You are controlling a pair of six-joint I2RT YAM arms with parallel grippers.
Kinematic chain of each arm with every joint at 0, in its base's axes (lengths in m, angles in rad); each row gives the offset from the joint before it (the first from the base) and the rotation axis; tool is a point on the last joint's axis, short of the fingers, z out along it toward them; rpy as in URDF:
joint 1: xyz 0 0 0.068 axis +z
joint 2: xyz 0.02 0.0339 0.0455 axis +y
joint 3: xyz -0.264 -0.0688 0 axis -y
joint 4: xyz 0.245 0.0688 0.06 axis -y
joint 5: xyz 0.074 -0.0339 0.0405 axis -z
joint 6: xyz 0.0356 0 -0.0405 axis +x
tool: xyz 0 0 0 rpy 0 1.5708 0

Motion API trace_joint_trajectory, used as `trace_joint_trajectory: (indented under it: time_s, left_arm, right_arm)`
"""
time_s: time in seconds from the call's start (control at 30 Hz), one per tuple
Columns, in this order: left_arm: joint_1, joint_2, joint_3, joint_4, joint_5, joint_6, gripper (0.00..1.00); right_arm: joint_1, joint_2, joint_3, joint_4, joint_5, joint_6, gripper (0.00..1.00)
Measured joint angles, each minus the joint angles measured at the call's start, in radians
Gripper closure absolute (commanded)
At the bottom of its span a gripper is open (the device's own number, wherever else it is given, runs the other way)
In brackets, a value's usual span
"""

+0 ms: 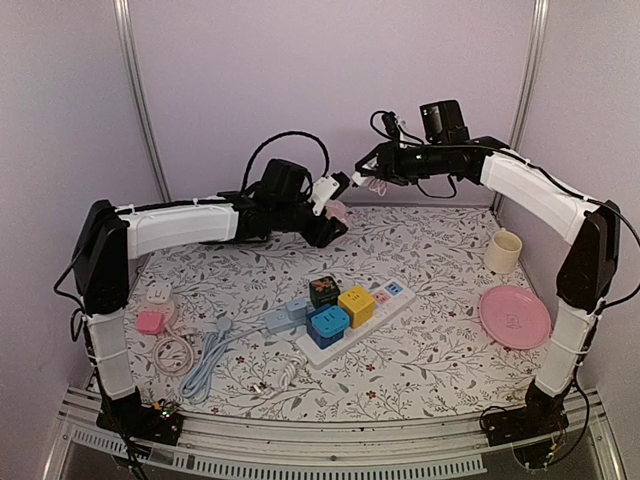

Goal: Pull the plug off the socket

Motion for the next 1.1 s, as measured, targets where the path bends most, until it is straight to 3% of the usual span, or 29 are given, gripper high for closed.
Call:
trace_joint_trajectory:
  time_s: [0.33,0.53,0.77,1.03,1.1]
  left_arm:
    - [0.08,0.112,0.013,-0.089,-0.019,-0.026,0.72]
    - [0.13,0.181,0.117,-0.136,-0.025,-0.09,0.7]
    - [0.176,0.291,0.236,-0.215,-0.046,-0.154,0.67]
    - [0.183,0.384,0.309,-0.303,-0.051,-0.203,0.65]
    - [0.184,0.397,0.325,-0.318,-0.051,-0.211,0.63]
  right_arm:
    - [-0.092,0.051,0.043,0.048,-0.032,-0.008,0.8]
    - [-0.201,0.164,-0.012,0.052,-0.058,0.038,0.8]
    - [-0.23,0.274,-0.055,0.04,-0.043,0.064,0.8]
    - [-0.226,0.332,-0.097,0.029,-0.026,0.075,0.69]
    - [-0.226,0.339,-0.109,0.029,-0.02,0.075,0.61]
